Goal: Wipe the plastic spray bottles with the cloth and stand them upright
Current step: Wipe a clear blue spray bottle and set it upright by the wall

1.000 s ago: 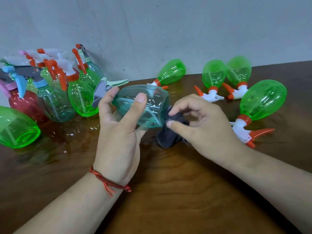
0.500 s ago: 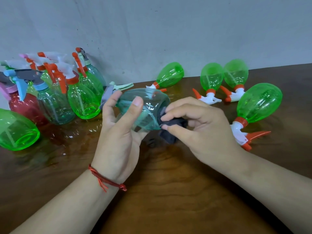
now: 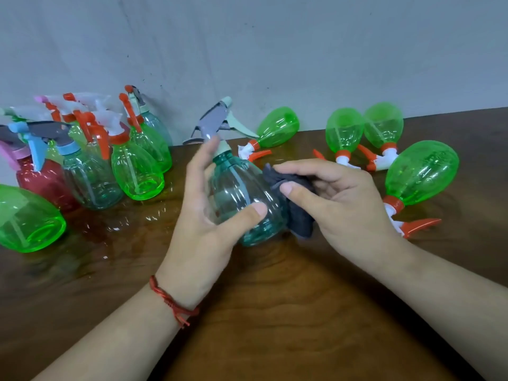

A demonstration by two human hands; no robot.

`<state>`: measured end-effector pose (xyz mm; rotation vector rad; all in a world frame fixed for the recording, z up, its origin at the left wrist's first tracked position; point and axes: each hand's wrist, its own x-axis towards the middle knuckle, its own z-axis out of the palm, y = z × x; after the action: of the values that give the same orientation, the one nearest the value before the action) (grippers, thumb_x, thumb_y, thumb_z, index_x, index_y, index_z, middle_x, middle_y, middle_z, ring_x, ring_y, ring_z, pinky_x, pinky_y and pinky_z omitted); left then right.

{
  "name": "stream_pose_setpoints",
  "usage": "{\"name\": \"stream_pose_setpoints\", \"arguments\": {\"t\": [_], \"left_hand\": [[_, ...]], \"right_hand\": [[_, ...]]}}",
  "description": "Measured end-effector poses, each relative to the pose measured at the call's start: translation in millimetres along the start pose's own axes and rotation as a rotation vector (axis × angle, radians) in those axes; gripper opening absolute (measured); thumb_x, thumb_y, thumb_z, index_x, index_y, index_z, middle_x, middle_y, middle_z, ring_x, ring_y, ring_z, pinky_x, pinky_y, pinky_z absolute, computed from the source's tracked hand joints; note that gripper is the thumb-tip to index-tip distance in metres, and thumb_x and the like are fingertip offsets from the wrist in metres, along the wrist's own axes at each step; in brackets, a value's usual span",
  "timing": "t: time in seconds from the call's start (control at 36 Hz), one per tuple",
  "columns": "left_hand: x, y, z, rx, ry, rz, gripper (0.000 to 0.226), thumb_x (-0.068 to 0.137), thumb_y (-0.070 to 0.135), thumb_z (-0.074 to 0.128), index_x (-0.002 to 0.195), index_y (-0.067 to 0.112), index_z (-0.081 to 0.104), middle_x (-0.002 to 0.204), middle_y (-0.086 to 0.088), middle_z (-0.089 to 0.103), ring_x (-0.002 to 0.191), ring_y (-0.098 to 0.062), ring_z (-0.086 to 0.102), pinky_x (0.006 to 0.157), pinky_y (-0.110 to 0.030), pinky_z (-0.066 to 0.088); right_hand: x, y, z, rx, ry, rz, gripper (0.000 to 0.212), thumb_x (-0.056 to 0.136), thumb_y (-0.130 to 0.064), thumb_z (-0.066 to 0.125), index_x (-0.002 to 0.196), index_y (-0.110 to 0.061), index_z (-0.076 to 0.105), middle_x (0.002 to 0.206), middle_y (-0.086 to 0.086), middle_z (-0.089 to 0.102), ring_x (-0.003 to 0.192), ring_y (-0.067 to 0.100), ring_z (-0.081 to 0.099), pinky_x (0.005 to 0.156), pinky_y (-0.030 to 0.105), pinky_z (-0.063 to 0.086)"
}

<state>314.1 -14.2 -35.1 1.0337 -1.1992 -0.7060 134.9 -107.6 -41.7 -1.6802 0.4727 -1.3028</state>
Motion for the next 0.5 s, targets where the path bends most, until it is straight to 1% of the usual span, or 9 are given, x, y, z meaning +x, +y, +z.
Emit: {"name": "stream_pose_setpoints", "arguments": {"t": [0.06,0.11,0.17,0.22,0.28,0.33,0.39,0.44,0.5], "left_hand": [[1,-1,1,-0.049,0.069,-0.003,0.099,0.082,0.01,0.087,0.162,0.035,0.034,0.143,-0.006,0.064,0.128,-0.029,0.068,0.102,-0.045,0.059],[1,0,3,-0.094,0.12,-0.047,0.1,0.077,0.022,0.09,0.161,0.032,0.036,0.139,0.0,0.069,0.126,-0.024,0.07,0.097,-0.037,0.06],[2,0,5,-0.054,0.108,-0.051,0.095,0.079,0.022,0.094,0.158,0.029,0.041,0.138,0.004,0.07,0.126,-0.021,0.07,0.096,-0.034,0.06],[2,1,4,0.026,0.068,-0.031,0.087,0.082,0.017,0.092,0.155,0.029,0.046,0.139,0.005,0.069,0.126,-0.019,0.07,0.1,-0.035,0.06],[2,2,2,0.115,0.022,-0.001,0.085,0.081,0.015,0.09,0.153,0.03,0.049,0.14,0.006,0.068,0.127,-0.019,0.069,0.102,-0.035,0.059],[1,3,1,0.206,-0.02,0.029,0.087,0.078,0.018,0.091,0.153,0.032,0.05,0.142,0.006,0.066,0.127,-0.019,0.069,0.102,-0.03,0.057],[0,4,2,0.259,-0.06,0.04,0.089,0.078,0.02,0.091,0.154,0.033,0.049,0.145,0.007,0.064,0.128,-0.02,0.068,0.103,-0.029,0.056],[-2,5,5,0.287,-0.096,0.053,0.089,0.079,0.02,0.093,0.155,0.033,0.049,0.147,0.007,0.063,0.13,-0.019,0.067,0.106,-0.029,0.055],[-4,6,8,0.314,-0.128,0.065,0.088,0.079,0.018,0.094,0.154,0.033,0.05,0.147,0.008,0.063,0.131,-0.018,0.066,0.107,-0.027,0.054]], "right_hand": [[0,-1,-1,0.035,0.0,0.004,0.029,0.093,0.004,0.075,0.111,-0.018,0.078,0.112,-0.002,0.081,0.107,0.016,0.077,0.096,0.029,0.058],[-1,-2,0,0.029,-0.025,0.009,0.029,0.092,0.003,0.077,0.111,-0.019,0.079,0.11,-0.004,0.081,0.106,0.015,0.077,0.095,0.029,0.059],[-3,-1,1,-0.016,-0.056,-0.004,0.029,0.091,0.003,0.079,0.111,-0.018,0.079,0.11,-0.004,0.081,0.106,0.016,0.077,0.096,0.03,0.059],[-4,-1,1,-0.038,-0.041,-0.034,0.029,0.091,0.004,0.079,0.113,-0.015,0.079,0.112,-0.002,0.08,0.107,0.018,0.076,0.098,0.034,0.059],[0,-5,-2,-0.051,0.048,-0.083,0.029,0.091,0.006,0.078,0.113,-0.013,0.078,0.112,-0.001,0.08,0.107,0.016,0.076,0.099,0.036,0.059],[6,-11,-9,-0.1,0.186,-0.157,0.027,0.091,0.004,0.079,0.111,-0.014,0.077,0.109,-0.003,0.08,0.106,0.012,0.075,0.099,0.037,0.06],[14,-16,-20,-0.165,0.287,-0.229,0.023,0.092,0.001,0.079,0.11,-0.013,0.077,0.11,-0.002,0.078,0.109,0.013,0.074,0.101,0.043,0.059],[21,-16,-29,-0.293,0.34,-0.282,0.019,0.093,-0.003,0.079,0.11,-0.013,0.077,0.112,-0.001,0.075,0.112,0.016,0.071,0.102,0.046,0.058],[24,-13,-34,-0.387,0.365,-0.292,0.018,0.094,-0.006,0.079,0.11,-0.015,0.079,0.112,-0.003,0.072,0.112,0.014,0.069,0.102,0.041,0.057]]}}
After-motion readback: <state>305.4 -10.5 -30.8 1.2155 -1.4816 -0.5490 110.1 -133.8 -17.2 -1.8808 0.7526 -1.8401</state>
